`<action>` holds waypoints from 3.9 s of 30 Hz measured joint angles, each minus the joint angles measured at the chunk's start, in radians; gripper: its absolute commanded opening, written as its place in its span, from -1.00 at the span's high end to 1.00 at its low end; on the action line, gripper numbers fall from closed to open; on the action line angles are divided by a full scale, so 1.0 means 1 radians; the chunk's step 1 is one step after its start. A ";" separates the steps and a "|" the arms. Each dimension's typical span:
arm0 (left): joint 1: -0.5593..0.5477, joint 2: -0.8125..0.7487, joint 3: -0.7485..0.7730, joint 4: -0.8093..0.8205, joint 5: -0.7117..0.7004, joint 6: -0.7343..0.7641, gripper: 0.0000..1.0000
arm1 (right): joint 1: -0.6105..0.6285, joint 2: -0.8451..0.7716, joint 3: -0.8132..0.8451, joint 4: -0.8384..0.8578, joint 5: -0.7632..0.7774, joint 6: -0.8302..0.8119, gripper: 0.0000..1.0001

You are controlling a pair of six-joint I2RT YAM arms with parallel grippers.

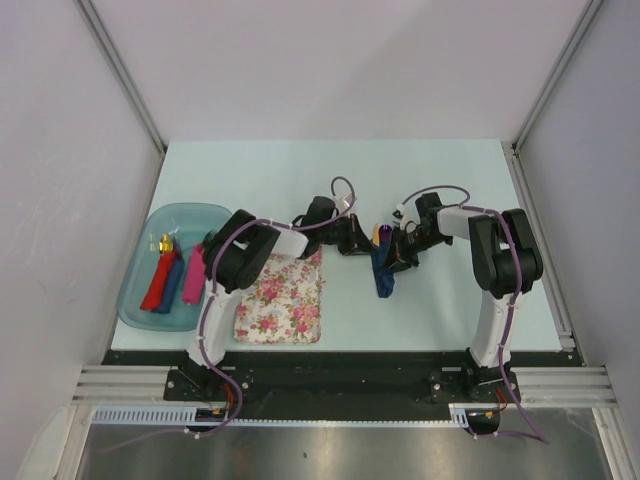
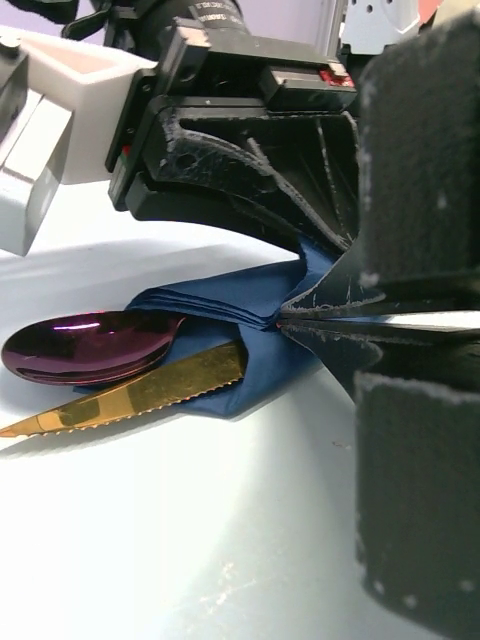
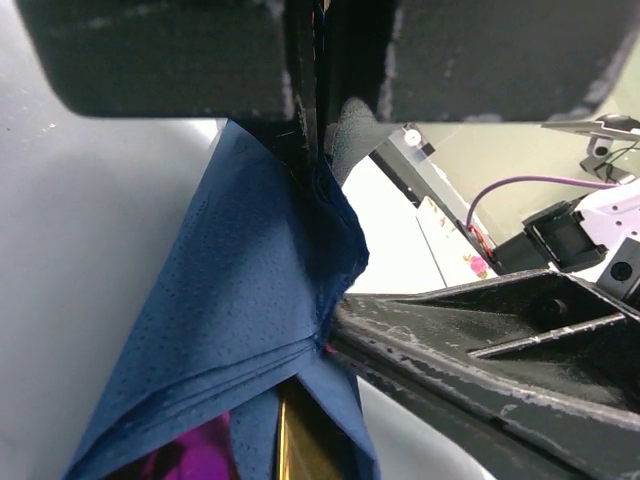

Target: Place the utensils on the paper napkin and roll it up

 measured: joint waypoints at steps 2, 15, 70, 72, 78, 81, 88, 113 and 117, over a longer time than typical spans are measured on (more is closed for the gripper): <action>-0.001 0.008 0.013 -0.006 -0.001 -0.002 0.97 | 0.003 -0.003 0.000 0.000 0.005 -0.003 1.00; -0.010 0.021 0.064 -0.082 -0.019 0.002 0.99 | 0.055 -0.053 0.006 0.017 0.061 -0.050 1.00; 0.026 -0.078 -0.005 -0.193 -0.100 0.045 0.84 | 0.055 -0.055 -0.119 0.221 -0.050 -0.016 0.49; 0.034 -0.095 -0.017 -0.202 -0.105 0.047 0.82 | 0.052 -0.054 -0.119 0.224 -0.065 -0.015 0.38; 0.041 -0.156 -0.051 -0.174 -0.105 0.045 0.79 | 0.043 -0.043 -0.118 0.233 -0.122 0.005 -0.08; 0.033 -0.157 -0.047 -0.161 -0.095 0.044 0.81 | 0.040 -0.044 -0.115 0.236 -0.153 0.016 -0.11; -0.013 -0.149 0.018 -0.176 -0.063 0.046 0.83 | 0.039 -0.044 -0.115 0.237 -0.163 0.019 -0.22; -0.019 -0.072 0.071 -0.402 -0.054 0.182 0.86 | 0.032 -0.050 -0.116 0.242 -0.218 0.015 -0.34; -0.019 -0.073 0.071 -0.394 -0.045 0.203 0.86 | 0.024 -0.048 -0.127 0.248 -0.211 -0.008 -0.18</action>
